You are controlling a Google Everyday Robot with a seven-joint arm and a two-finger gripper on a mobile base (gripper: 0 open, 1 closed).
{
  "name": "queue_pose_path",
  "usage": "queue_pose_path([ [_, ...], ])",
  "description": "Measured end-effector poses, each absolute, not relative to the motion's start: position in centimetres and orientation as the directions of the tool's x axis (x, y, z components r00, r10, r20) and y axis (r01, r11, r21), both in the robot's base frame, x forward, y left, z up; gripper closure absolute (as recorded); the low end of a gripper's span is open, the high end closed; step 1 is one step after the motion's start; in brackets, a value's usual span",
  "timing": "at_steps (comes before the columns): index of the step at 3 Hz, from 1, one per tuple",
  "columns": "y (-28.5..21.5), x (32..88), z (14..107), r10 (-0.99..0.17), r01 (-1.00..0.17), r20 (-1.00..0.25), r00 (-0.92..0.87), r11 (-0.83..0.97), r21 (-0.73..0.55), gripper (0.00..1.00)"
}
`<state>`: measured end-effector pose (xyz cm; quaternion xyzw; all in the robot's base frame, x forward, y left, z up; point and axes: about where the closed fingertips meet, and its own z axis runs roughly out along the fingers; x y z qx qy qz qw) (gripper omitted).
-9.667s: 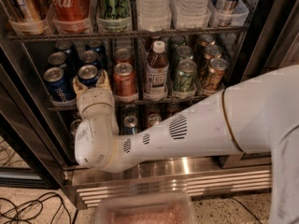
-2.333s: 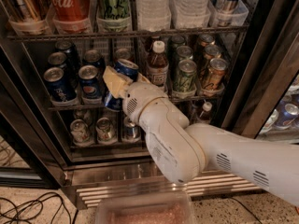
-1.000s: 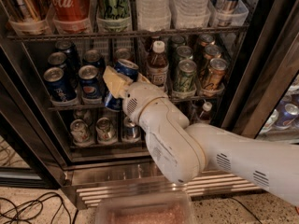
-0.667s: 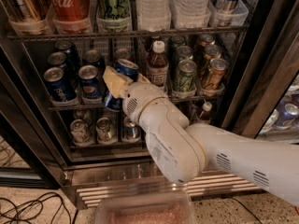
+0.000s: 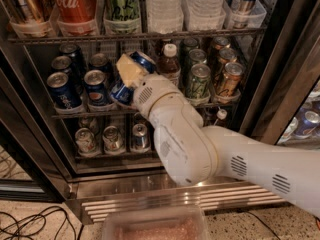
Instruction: Pick pepsi can from middle shelf of fridge
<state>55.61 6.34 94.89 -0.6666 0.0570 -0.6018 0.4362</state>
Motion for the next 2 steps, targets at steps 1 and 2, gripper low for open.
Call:
queue_pose_path([
  [1, 5.83, 56.00, 94.29, -0.602, 0.420, 0.744, 0.289, -0.618, -0.664, 1.00],
  [2, 5.83, 56.00, 94.29, -0.602, 0.420, 0.744, 0.289, -0.618, -0.664, 1.00],
])
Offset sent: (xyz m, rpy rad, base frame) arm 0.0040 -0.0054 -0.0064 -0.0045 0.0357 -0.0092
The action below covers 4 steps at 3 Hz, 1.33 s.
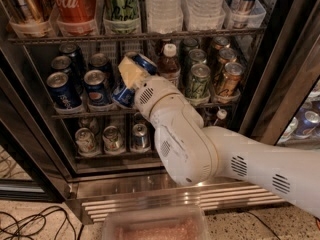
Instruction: Pick pepsi can from middle shelf of fridge
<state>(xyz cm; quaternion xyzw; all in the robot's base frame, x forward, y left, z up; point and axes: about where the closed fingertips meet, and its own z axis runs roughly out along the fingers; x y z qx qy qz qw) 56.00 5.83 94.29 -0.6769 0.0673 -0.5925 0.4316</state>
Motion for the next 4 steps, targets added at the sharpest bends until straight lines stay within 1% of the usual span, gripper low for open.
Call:
queue_pose_path([
  [2, 4.9, 55.5, 93.1, -0.616, 0.356, 0.682, 0.394, -0.582, -0.731, 1.00],
  [3, 4.5, 54.3, 92.5, -0.628, 0.304, 0.615, 0.478, -0.539, -0.786, 1.00],
  [4, 2.7, 53.1, 92.2, -0.689, 0.225, 0.493, 0.532, -0.447, -0.866, 1.00],
])
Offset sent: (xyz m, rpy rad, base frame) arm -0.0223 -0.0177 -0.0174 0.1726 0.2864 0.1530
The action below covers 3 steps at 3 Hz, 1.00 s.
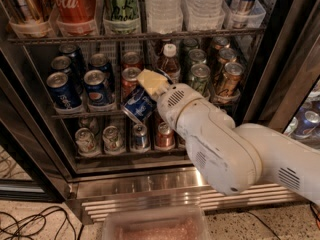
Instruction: Pick pepsi can from middle shelf of fridge
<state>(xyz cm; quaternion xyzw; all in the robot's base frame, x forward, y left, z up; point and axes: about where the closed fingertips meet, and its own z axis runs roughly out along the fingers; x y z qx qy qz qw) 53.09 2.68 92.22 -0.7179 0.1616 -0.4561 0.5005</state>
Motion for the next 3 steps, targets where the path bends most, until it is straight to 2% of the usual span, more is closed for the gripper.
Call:
queue_pose_path([
  [1, 1.78, 53.51, 93.11, -0.756, 0.163, 0.368, 0.541, -0.336, -0.928, 1.00],
  [3, 1.82, 53.41, 92.47, -0.769, 0.118, 0.313, 0.558, -0.300, -0.947, 1.00],
])
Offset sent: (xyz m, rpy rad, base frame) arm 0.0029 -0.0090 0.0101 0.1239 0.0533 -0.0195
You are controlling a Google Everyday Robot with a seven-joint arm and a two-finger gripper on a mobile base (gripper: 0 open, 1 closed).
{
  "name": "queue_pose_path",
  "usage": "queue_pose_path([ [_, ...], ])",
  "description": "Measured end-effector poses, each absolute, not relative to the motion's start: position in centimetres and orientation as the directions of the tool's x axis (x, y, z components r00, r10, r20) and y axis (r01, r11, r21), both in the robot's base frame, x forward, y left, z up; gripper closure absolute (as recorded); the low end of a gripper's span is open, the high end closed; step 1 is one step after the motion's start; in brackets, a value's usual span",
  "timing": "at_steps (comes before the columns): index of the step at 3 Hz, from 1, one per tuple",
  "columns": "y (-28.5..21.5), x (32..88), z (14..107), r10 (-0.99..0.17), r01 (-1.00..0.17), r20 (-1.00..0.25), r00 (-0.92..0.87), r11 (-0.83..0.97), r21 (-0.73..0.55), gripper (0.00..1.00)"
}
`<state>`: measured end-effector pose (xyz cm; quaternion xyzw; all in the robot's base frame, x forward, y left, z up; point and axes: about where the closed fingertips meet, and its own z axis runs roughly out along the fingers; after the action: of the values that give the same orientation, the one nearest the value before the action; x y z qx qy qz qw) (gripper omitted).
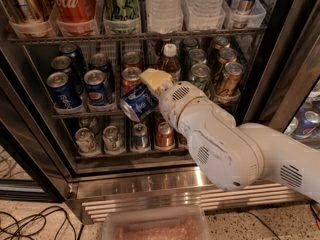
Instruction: Pick pepsi can from middle shelf of fridge
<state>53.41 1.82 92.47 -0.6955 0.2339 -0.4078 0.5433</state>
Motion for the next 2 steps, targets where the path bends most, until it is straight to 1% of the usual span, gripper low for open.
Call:
queue_pose_path([
  [1, 2.1, 52.2, 91.9, -0.752, 0.096, 0.278, 0.597, -0.277, -0.956, 1.00],
  [2, 2.2, 50.1, 90.1, -0.716, 0.050, 0.209, 0.666, -0.236, -0.970, 1.00],
])
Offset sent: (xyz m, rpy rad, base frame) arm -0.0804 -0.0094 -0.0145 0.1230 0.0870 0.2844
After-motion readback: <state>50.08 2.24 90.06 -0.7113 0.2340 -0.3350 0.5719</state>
